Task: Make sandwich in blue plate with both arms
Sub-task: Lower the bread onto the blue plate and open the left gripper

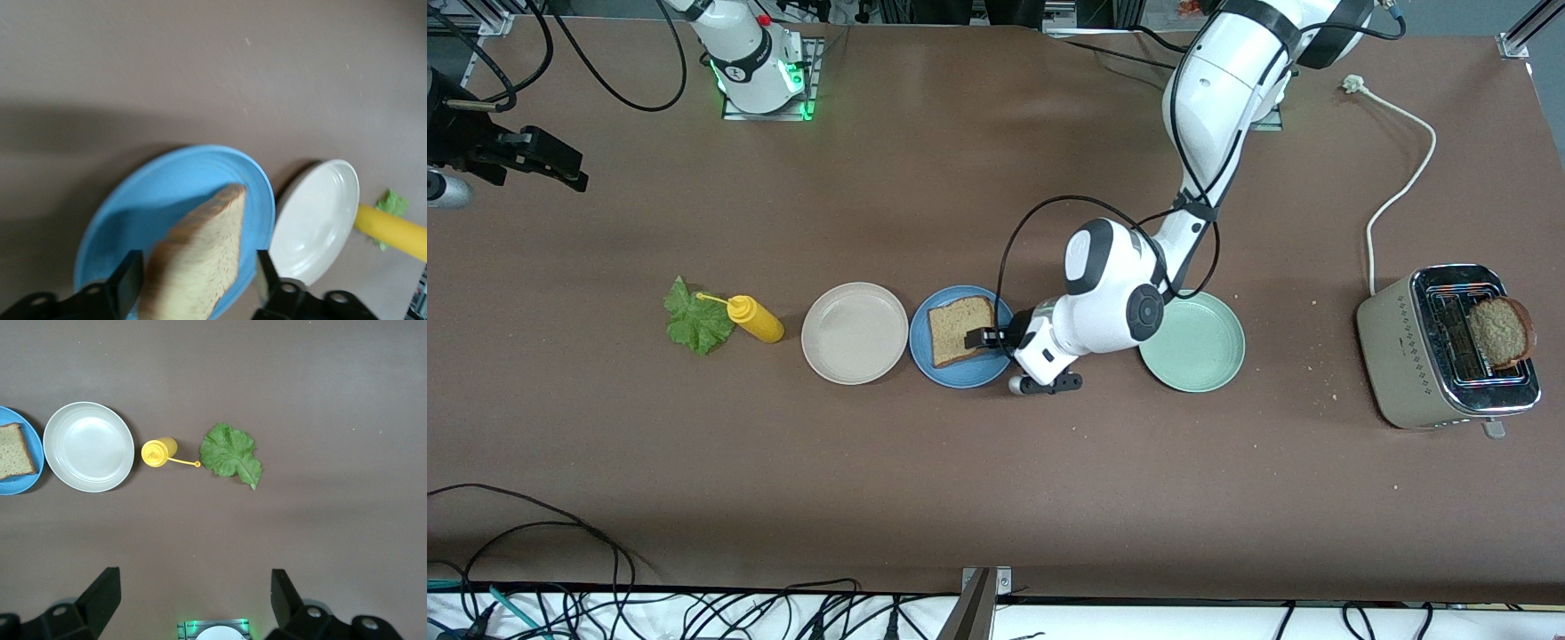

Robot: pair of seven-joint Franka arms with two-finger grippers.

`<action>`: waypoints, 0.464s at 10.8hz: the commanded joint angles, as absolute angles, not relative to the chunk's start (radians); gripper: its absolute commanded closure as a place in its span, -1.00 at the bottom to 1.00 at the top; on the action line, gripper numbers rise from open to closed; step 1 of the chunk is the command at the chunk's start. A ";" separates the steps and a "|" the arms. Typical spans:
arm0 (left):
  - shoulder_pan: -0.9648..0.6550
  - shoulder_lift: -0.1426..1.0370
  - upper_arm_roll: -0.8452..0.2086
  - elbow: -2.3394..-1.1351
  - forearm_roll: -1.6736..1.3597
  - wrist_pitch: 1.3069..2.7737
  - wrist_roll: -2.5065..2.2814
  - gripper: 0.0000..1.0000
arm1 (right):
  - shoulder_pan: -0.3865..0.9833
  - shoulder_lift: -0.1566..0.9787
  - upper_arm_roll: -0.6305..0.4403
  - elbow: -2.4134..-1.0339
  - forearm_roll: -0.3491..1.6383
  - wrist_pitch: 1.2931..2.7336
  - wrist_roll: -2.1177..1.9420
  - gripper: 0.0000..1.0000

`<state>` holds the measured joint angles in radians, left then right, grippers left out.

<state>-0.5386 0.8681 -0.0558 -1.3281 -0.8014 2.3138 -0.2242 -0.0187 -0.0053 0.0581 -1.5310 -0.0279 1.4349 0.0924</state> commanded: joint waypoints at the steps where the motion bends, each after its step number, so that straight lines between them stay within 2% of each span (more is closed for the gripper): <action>1: -0.532 0.842 0.038 -1.324 -0.841 2.290 -0.210 -1.00 | -0.017 -0.003 0.058 -1.513 -0.017 1.420 0.098 -1.00; 4: -0.503 0.784 0.038 -1.335 -0.827 2.261 -0.258 -1.00 | -0.017 -0.003 0.058 -1.513 -0.018 1.420 0.100 -1.00; 5: -0.459 0.758 0.037 -1.338 -0.825 2.196 -0.250 -1.00 | -0.017 -0.003 0.058 -1.513 -0.024 1.424 0.100 -1.00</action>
